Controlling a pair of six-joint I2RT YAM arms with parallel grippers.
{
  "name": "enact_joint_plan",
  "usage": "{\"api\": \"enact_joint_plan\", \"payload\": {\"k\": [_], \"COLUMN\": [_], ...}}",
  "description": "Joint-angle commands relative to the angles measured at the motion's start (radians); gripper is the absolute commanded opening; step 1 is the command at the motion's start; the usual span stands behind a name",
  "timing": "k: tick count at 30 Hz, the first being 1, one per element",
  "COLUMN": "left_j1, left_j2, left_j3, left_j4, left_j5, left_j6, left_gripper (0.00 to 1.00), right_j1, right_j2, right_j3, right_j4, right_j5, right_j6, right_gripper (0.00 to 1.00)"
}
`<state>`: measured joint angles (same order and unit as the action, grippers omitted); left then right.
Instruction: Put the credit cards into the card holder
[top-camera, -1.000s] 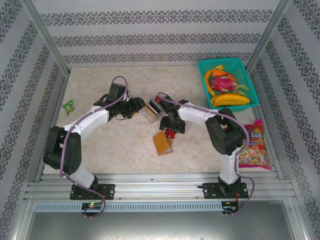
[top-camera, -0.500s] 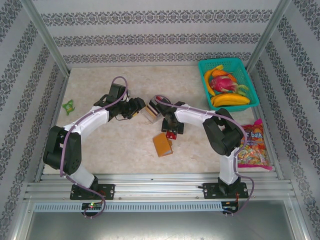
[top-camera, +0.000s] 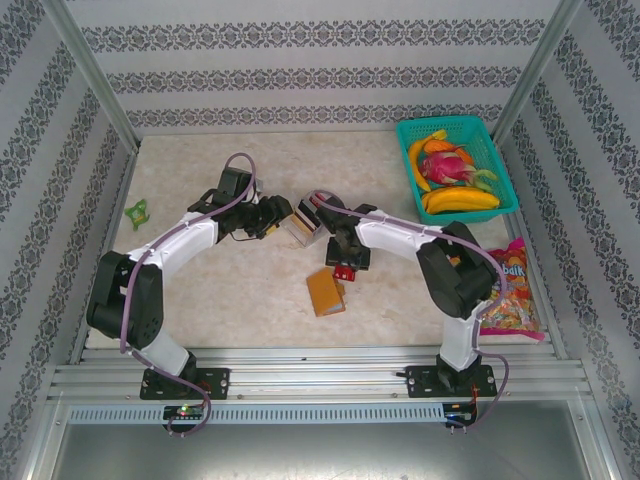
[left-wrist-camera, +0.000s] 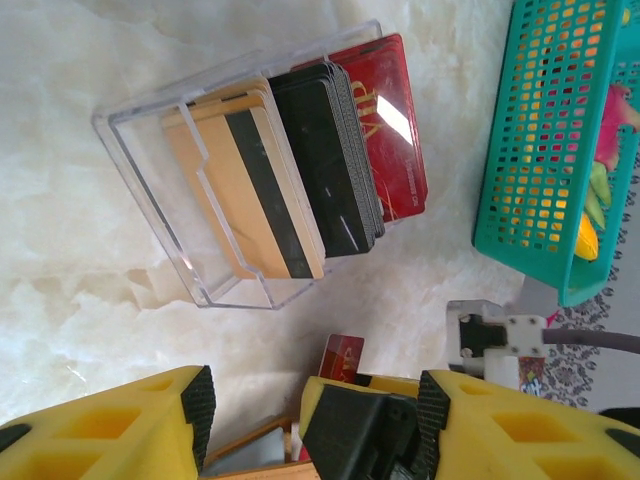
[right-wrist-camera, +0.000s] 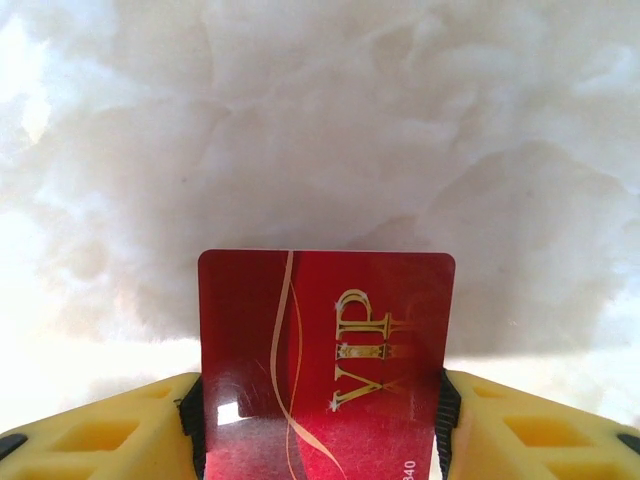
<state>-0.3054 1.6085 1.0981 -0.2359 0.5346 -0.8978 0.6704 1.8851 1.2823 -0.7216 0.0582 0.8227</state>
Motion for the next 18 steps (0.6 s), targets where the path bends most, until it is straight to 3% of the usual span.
{"api": "enact_joint_plan", "payload": {"k": [1,8,13,18], "left_j1": [-0.007,-0.028,-0.028,-0.030], "left_j2": [0.030,0.103,0.218,0.281], "left_j3": [0.035,0.152,0.315,0.360], "left_j4": [0.034,-0.050,-0.183,-0.171], "left_j5": [0.057,0.131,0.270,0.410], "left_j6": [0.021,0.093,0.181,0.158], "left_gripper": [0.59,0.60,0.59,0.58], "right_j1": [0.005,0.009,0.014,0.017], "right_j2": [-0.072,-0.184,-0.257,-0.294], "right_j3": [-0.026,-0.084,-0.078,-0.061], "right_j4": [0.012,0.070,0.066,0.062], "right_j5": [-0.002,-0.024,-0.084,-0.119], "right_j6": [-0.047,-0.184,-0.298,-0.349], "right_gripper": [0.60,0.61,0.62,0.62]}}
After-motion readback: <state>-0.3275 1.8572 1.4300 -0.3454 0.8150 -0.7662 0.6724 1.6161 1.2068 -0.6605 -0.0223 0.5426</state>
